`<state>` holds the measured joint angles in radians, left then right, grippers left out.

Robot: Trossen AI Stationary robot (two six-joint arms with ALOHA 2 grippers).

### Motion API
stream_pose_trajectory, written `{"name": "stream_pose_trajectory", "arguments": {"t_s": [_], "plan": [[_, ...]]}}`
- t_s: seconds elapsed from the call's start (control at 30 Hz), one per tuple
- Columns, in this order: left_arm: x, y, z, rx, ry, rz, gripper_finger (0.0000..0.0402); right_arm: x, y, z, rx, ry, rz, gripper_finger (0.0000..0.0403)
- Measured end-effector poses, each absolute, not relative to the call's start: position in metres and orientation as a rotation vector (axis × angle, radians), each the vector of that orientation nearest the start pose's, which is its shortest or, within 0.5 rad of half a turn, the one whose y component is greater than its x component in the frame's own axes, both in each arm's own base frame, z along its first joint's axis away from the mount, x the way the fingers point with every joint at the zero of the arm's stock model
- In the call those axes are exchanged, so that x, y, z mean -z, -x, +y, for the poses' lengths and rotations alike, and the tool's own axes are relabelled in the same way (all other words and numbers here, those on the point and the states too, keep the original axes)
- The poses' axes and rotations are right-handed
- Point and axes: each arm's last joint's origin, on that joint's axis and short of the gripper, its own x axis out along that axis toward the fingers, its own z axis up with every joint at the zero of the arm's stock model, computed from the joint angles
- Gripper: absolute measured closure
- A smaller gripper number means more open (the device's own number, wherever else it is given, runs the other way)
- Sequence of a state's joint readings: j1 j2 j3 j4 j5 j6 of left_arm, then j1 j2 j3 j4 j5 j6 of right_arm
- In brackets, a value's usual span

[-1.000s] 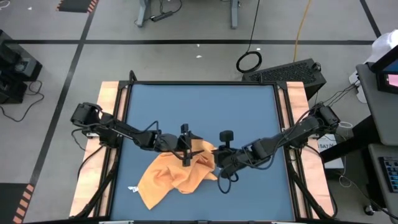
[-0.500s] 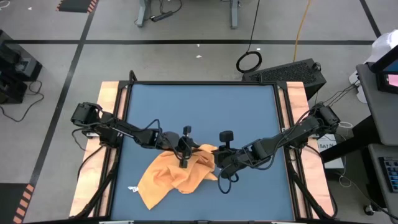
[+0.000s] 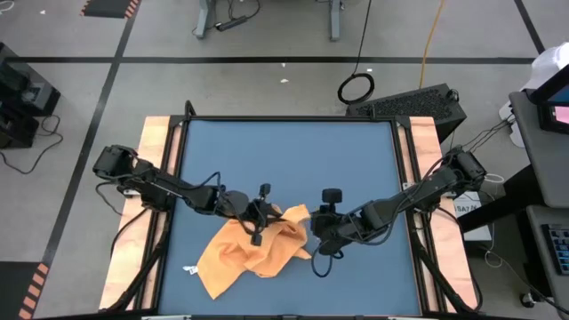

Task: Roll towel
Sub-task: Roll the yellow towel

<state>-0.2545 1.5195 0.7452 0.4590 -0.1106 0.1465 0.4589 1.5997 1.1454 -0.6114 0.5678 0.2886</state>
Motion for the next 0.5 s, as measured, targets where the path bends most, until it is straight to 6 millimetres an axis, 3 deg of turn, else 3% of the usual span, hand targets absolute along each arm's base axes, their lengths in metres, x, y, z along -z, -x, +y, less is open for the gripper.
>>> {"name": "stream_pose_trajectory", "arguments": {"t_s": [0.23,0.4,0.5], "plan": [[-0.234,-0.293,-0.085,0.147,-0.274,0.212,0.0395,-0.212,-0.284,0.132,0.248,0.269,0.866,0.0205],[-0.248,-0.286,-0.083,0.126,-0.295,0.166,0.0395,-0.180,-0.281,0.130,0.207,0.249,0.717,0.0195],[-0.253,-0.283,-0.083,0.122,-0.292,0.145,0.0395,-0.172,-0.285,0.121,0.217,0.199,0.609,0.0195]]}}
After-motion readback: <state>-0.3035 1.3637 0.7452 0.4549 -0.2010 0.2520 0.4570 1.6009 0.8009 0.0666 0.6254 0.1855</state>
